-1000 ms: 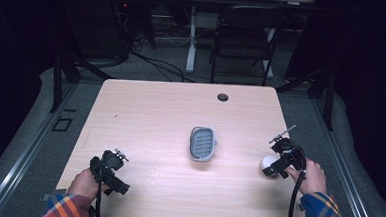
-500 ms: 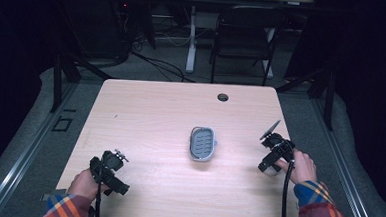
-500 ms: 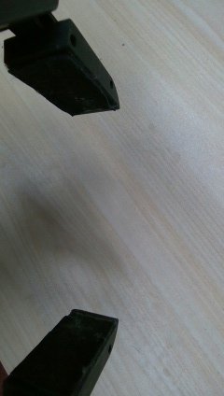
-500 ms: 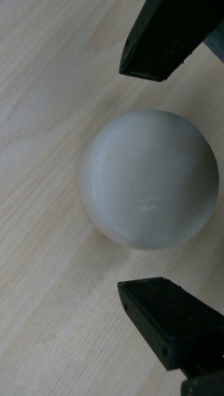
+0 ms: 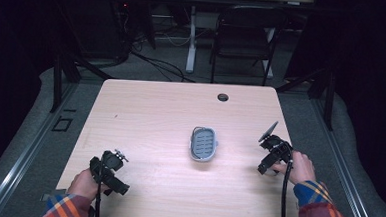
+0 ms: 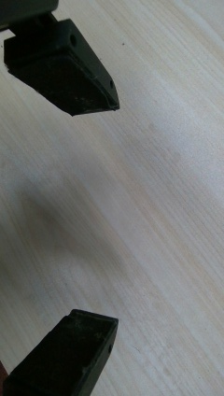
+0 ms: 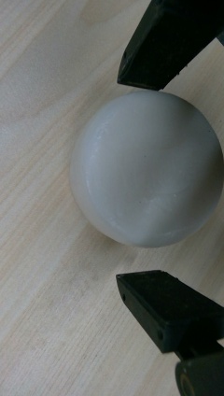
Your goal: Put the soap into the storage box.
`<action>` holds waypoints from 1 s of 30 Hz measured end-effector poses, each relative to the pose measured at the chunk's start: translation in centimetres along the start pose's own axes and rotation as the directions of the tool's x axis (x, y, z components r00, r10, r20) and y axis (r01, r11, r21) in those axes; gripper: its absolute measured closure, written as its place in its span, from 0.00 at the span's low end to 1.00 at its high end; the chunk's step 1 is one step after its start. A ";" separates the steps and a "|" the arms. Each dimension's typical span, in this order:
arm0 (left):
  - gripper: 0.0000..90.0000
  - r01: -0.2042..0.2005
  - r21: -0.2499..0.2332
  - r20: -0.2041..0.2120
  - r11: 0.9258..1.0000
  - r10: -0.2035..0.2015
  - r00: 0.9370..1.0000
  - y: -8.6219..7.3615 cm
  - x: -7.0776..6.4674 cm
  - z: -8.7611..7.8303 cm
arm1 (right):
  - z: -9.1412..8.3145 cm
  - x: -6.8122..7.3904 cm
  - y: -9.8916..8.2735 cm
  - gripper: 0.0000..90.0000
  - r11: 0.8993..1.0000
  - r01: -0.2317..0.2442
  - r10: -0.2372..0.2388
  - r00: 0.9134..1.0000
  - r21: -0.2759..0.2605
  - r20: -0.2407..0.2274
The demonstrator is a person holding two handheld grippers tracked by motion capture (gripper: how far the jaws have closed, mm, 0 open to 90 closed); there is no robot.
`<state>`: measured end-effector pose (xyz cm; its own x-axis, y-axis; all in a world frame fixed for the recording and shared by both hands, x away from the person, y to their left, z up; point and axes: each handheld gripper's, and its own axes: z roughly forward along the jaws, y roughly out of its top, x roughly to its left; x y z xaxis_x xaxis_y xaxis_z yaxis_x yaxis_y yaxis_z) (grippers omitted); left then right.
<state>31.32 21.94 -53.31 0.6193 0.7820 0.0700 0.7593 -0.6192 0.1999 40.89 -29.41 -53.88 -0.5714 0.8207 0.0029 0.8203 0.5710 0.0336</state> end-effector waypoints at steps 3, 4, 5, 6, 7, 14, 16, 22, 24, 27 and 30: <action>0.00 0.000 -0.001 0.003 1.000 0.000 1.000 0.0 0.0 0.0 | -0.1 0.1 0.1 0.11 1.000 0.010 -0.010 1.000 0.000 0.003; 0.00 0.001 -0.001 0.003 1.000 -0.001 1.000 0.0 0.0 0.0 | 0.0 0.3 -0.1 0.15 0.999 -0.012 0.012 1.000 -0.038 0.002; 0.00 0.000 -0.001 0.004 1.000 0.000 1.000 0.0 0.0 0.0 | 0.0 0.3 -0.1 0.16 0.999 -0.009 0.009 1.000 -0.045 0.002; 0.00 0.000 -0.001 0.004 1.000 0.000 1.000 0.0 0.0 0.0 | 0.0 0.4 -0.1 0.16 0.999 -0.013 0.013 1.000 -0.048 0.000; 0.00 0.000 -0.001 0.004 1.000 0.000 1.000 0.0 0.0 0.0 | 0.0 0.3 0.0 0.16 0.999 -0.010 0.010 1.000 -0.039 0.000; 0.00 0.000 -0.001 0.004 1.000 0.000 1.000 0.0 0.0 0.0 | 0.3 -0.1 0.1 0.18 1.000 -0.009 0.009 1.000 0.003 0.008; 0.00 0.000 0.000 0.001 1.000 0.000 1.000 0.0 0.0 0.0 | 0.5 0.0 0.0 0.19 0.999 -0.028 0.028 1.000 -0.016 -0.003; 0.00 -0.001 0.000 0.000 1.000 0.001 1.000 0.0 0.0 0.0 | 0.2 -0.1 0.2 0.26 1.000 -0.005 0.004 1.000 0.023 0.021; 0.00 -0.001 -0.001 0.003 1.000 0.001 1.000 0.0 0.0 0.0 | 0.3 -0.1 0.1 0.27 1.000 -0.014 0.014 1.000 0.013 0.021; 0.00 0.000 0.000 0.002 1.000 0.000 1.000 0.0 0.0 0.0 | 0.5 0.1 0.0 0.27 0.999 -0.039 0.039 0.999 -0.014 0.015; 0.00 0.000 -0.001 0.002 1.000 0.000 1.000 0.0 0.0 0.0 | 0.3 -0.1 0.2 0.27 1.000 -0.018 0.018 1.000 0.025 0.021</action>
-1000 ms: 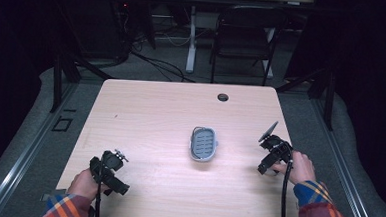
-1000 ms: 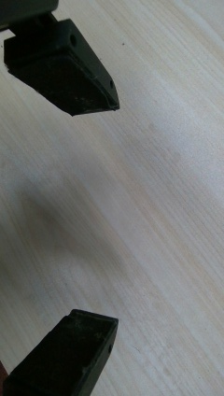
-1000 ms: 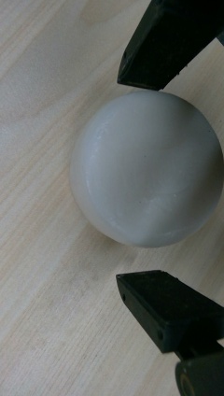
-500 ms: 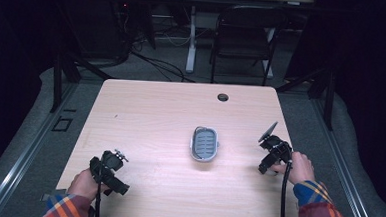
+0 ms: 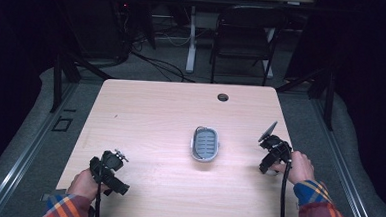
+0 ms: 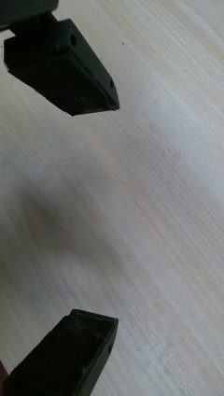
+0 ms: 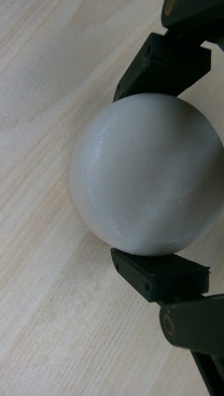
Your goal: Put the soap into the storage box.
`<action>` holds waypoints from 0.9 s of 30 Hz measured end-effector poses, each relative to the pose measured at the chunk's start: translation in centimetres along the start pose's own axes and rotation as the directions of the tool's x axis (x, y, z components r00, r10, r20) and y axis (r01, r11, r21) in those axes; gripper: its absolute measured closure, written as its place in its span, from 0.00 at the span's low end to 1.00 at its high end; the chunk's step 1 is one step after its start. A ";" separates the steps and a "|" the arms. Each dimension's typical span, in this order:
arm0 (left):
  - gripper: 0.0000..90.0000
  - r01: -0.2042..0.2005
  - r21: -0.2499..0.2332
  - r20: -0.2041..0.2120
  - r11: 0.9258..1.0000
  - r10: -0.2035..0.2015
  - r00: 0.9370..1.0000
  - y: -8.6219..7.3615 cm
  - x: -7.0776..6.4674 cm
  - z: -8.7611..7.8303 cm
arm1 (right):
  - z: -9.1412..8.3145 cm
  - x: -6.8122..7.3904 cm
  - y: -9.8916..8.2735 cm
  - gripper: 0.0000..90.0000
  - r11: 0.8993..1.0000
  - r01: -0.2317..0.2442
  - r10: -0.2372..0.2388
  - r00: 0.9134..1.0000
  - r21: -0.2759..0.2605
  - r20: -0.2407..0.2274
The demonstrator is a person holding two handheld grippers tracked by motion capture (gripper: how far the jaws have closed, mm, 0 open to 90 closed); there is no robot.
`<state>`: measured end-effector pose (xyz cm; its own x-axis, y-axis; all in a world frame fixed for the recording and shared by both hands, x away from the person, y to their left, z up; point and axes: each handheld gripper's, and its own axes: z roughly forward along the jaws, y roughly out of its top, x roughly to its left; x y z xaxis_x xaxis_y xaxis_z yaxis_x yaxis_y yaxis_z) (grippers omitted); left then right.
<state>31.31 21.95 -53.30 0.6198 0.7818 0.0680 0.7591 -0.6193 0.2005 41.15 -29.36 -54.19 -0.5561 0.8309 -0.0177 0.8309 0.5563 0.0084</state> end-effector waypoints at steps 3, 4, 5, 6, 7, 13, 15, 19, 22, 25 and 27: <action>0.00 0.000 0.000 -0.003 1.000 0.000 1.000 0.0 0.0 0.0 | 0.4 0.2 0.0 0.27 0.999 -0.036 0.035 0.999 -0.041 -0.014; 0.00 -0.001 0.001 -0.002 1.000 0.001 1.000 0.0 0.0 0.0 | 0.2 0.1 0.3 0.27 1.000 -0.009 0.009 1.000 -0.012 0.000; 0.00 -0.001 0.000 -0.003 1.000 0.001 1.000 0.0 0.0 0.0 | 0.2 0.1 0.4 0.27 1.000 -0.012 0.012 1.000 -0.011 0.002; 0.00 -0.001 0.000 0.000 1.000 0.001 1.000 0.0 0.0 0.0 | 0.1 0.0 0.6 0.27 1.000 0.005 -0.005 1.000 0.011 0.003; 0.00 0.000 0.000 0.000 1.000 0.000 1.000 0.0 0.0 0.0 | 0.2 0.0 0.6 0.27 1.000 -0.010 0.010 1.000 -0.009 -0.003; 0.00 -0.002 0.000 0.000 1.000 0.002 1.000 0.0 0.0 0.0 | 0.0 -0.1 0.6 0.27 1.000 0.010 -0.010 1.000 0.009 0.001; 0.00 -0.002 0.000 0.000 1.000 0.002 1.000 0.0 0.0 0.0 | -0.1 0.0 0.5 0.27 1.000 0.001 -0.001 1.000 -0.011 -0.005; 0.00 -0.002 0.000 0.000 1.000 0.002 1.000 0.0 0.0 0.0 | -0.4 -0.1 0.5 0.27 1.000 0.008 -0.008 1.000 -0.010 0.001; 0.00 -0.002 0.000 0.000 1.000 0.002 1.000 0.0 0.0 0.0 | -0.3 0.1 0.3 0.27 0.999 -0.019 0.019 1.000 -0.047 -0.010; 0.00 -0.003 0.000 0.000 1.000 0.003 1.000 0.0 0.0 0.0 | -0.9 -0.1 0.5 0.27 1.000 0.020 -0.020 1.000 0.003 0.007; 0.00 -0.002 0.000 0.000 1.000 0.002 1.000 0.0 0.0 0.0 | -0.9 0.0 0.4 0.27 1.000 0.022 -0.022 1.000 -0.002 -0.002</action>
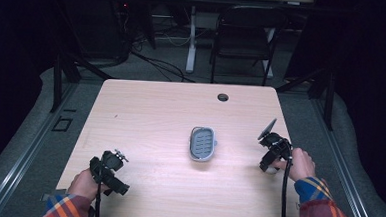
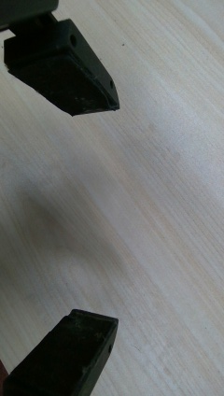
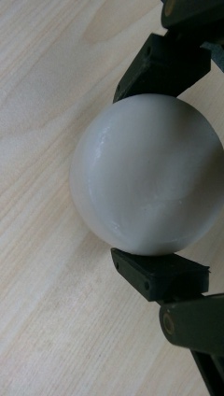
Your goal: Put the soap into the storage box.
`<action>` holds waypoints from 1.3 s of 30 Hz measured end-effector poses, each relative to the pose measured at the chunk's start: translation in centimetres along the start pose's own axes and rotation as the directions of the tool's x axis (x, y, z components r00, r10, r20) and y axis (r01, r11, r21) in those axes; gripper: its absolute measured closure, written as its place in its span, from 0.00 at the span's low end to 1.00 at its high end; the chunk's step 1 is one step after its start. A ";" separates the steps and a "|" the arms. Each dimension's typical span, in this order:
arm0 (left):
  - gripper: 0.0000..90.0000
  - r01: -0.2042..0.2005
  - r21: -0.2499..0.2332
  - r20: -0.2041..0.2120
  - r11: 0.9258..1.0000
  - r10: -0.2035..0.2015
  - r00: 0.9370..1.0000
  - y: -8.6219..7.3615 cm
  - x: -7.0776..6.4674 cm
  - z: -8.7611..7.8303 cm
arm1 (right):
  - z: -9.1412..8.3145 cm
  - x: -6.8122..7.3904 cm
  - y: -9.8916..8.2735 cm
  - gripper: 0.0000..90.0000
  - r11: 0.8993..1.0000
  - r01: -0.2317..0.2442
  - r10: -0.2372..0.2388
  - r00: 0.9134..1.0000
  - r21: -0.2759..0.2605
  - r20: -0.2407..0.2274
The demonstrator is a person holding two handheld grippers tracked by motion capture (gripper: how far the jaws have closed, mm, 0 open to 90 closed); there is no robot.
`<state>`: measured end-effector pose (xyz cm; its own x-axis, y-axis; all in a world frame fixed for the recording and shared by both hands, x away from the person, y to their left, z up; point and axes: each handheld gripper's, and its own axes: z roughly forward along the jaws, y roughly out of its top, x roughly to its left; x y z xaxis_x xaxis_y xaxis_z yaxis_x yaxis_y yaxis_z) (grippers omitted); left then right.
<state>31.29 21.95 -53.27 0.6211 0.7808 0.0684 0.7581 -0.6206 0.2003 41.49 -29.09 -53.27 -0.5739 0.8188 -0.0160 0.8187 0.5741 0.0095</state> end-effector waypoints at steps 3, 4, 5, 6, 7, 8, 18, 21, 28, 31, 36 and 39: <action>0.00 0.001 0.002 -0.002 1.000 -0.001 1.000 0.0 0.0 0.1 | 0.1 0.3 -0.1 0.27 1.000 -0.012 0.012 1.000 -0.024 -0.002; 0.00 0.001 0.001 -0.002 1.000 -0.001 1.000 0.0 0.0 0.0 | -0.5 0.0 0.2 0.27 0.998 0.045 -0.046 0.999 0.045 0.020; 0.00 0.001 0.001 -0.003 1.000 -0.001 1.000 0.0 0.0 0.0 | -0.4 0.2 0.1 0.27 0.999 0.032 -0.033 0.999 0.029 0.017; 0.00 0.002 0.001 -0.003 1.000 -0.002 1.000 0.0 0.0 0.0 | -0.2 0.3 0.0 0.27 1.000 0.008 -0.008 1.000 -0.001 0.007; 0.00 0.001 0.000 -0.001 1.000 -0.001 1.000 0.0 0.0 0.0 | -0.1 0.4 0.0 0.27 1.000 -0.006 0.006 1.000 -0.020 -0.001; 0.00 0.001 0.000 -0.001 1.000 -0.001 1.000 0.0 0.0 0.0 | -0.1 0.4 0.0 0.27 1.000 -0.006 0.006 1.000 -0.020 -0.001; 0.00 -0.001 -0.001 0.000 1.000 0.001 1.000 0.0 0.0 0.0 | -0.9 1.1 0.1 0.27 0.999 0.012 -0.012 1.000 -0.044 -0.002; 0.00 -0.001 -0.002 0.000 1.000 0.001 1.000 0.0 0.0 0.0 | -1.0 1.3 0.4 0.27 0.999 0.019 -0.018 1.000 -0.051 0.007; 0.00 0.001 -0.001 0.001 1.000 -0.001 1.000 0.0 0.0 0.0 | -1.6 1.5 1.2 0.27 0.998 0.066 -0.065 0.998 -0.016 0.018; 0.00 -0.001 -0.001 0.000 1.000 0.001 1.000 0.0 0.0 0.0 | -1.8 1.8 1.4 0.27 0.998 0.056 -0.056 0.998 -0.039 0.014; 0.00 0.000 -0.002 0.001 1.000 0.000 1.000 0.0 0.0 0.0 | -2.0 2.1 1.8 0.27 0.996 0.068 -0.067 0.998 -0.054 0.008; 0.00 0.000 -0.002 0.001 1.000 0.000 1.000 0.0 0.0 0.0 | -2.3 2.2 2.2 0.27 0.996 0.079 -0.078 0.997 -0.041 0.009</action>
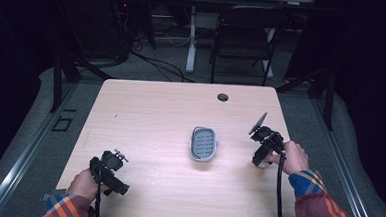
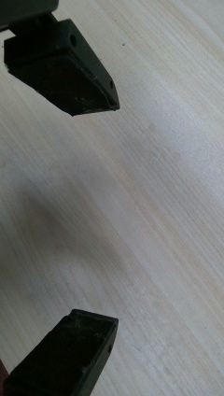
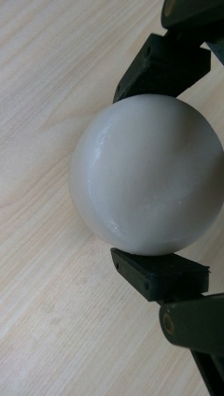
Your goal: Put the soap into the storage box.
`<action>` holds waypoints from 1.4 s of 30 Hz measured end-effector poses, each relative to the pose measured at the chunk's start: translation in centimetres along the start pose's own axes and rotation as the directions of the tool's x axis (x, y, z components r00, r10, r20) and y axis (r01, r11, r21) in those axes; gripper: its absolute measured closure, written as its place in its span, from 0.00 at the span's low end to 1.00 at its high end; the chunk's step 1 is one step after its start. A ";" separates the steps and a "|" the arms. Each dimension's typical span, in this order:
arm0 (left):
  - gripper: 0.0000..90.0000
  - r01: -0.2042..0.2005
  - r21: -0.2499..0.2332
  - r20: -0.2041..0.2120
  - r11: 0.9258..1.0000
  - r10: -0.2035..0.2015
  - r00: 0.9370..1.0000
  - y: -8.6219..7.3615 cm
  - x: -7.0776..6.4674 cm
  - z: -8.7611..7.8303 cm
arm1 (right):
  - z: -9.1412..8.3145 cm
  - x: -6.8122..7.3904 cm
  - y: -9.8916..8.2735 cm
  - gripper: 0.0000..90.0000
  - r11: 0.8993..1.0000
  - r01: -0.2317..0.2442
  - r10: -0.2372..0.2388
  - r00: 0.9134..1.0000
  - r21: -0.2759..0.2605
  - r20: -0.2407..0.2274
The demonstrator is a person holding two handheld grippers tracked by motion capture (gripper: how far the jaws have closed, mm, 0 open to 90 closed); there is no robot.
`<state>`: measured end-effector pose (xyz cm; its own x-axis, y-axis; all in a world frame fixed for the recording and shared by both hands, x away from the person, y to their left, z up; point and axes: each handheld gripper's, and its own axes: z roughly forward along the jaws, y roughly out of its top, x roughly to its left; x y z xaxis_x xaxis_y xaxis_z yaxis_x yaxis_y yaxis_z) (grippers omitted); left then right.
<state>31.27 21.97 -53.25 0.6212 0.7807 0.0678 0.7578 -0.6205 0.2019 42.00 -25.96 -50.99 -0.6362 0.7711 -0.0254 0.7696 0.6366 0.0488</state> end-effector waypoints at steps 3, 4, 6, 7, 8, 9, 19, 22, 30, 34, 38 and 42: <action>0.00 0.001 0.000 0.000 1.000 -0.001 1.000 0.0 0.0 0.0 | -0.1 0.2 0.3 0.27 1.000 -0.001 0.001 1.000 -0.018 -0.003; 0.00 0.001 0.000 0.000 1.000 -0.001 1.000 0.0 0.0 0.0 | -0.3 0.3 0.5 0.27 1.000 0.011 -0.011 1.000 -0.006 0.002; 0.00 0.001 0.000 0.000 1.000 -0.001 1.000 0.0 0.0 0.0 | -0.5 0.4 0.8 0.27 1.000 0.022 -0.022 1.000 0.000 0.003; 0.00 0.001 0.000 0.000 1.000 -0.001 1.000 0.0 0.0 0.0 | -0.5 0.5 0.9 0.27 1.000 0.010 -0.010 1.000 -0.020 -0.001; 0.00 0.001 0.000 0.001 1.000 -0.001 1.000 0.0 0.0 0.0 | -0.6 0.5 1.1 0.27 1.000 0.022 -0.022 1.000 -0.016 0.002; 0.00 0.001 0.000 0.000 1.000 -0.001 1.000 0.0 0.0 0.0 | -0.6 0.6 1.1 0.27 0.999 0.025 -0.025 1.000 -0.025 0.005; 0.00 0.001 0.000 0.000 1.000 -0.001 1.000 0.0 0.0 0.0 | -0.9 1.6 2.4 0.27 0.998 0.032 -0.033 0.999 -0.046 -0.001; 0.00 0.001 0.000 0.000 1.000 -0.001 1.000 0.0 0.0 0.0 | -1.1 1.8 2.8 0.27 0.998 0.044 -0.044 0.999 -0.040 0.002; 0.00 0.001 0.000 0.001 1.000 -0.001 1.000 0.0 0.0 0.0 | -1.5 2.2 3.6 0.27 0.996 0.084 -0.083 0.996 -0.029 0.012; 0.00 0.002 0.000 0.001 1.000 -0.002 1.000 0.0 0.0 0.0 | -1.9 2.4 4.0 0.27 0.995 0.093 -0.093 0.996 -0.022 0.013; 0.00 0.000 0.000 0.001 1.000 0.000 1.000 0.0 0.0 0.0 | -2.0 2.7 4.3 0.27 0.995 0.100 -0.100 0.995 -0.030 0.014; 0.00 0.000 0.000 0.002 1.000 0.000 1.000 0.0 0.0 0.0 | -2.3 2.9 4.6 0.27 0.994 0.109 -0.108 0.994 -0.028 0.018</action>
<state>31.27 21.97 -53.26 0.6215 0.7806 0.0659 0.7578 -0.6204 0.2018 43.61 -20.82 -48.55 -0.7148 0.6976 -0.0490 0.6940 0.7162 0.0741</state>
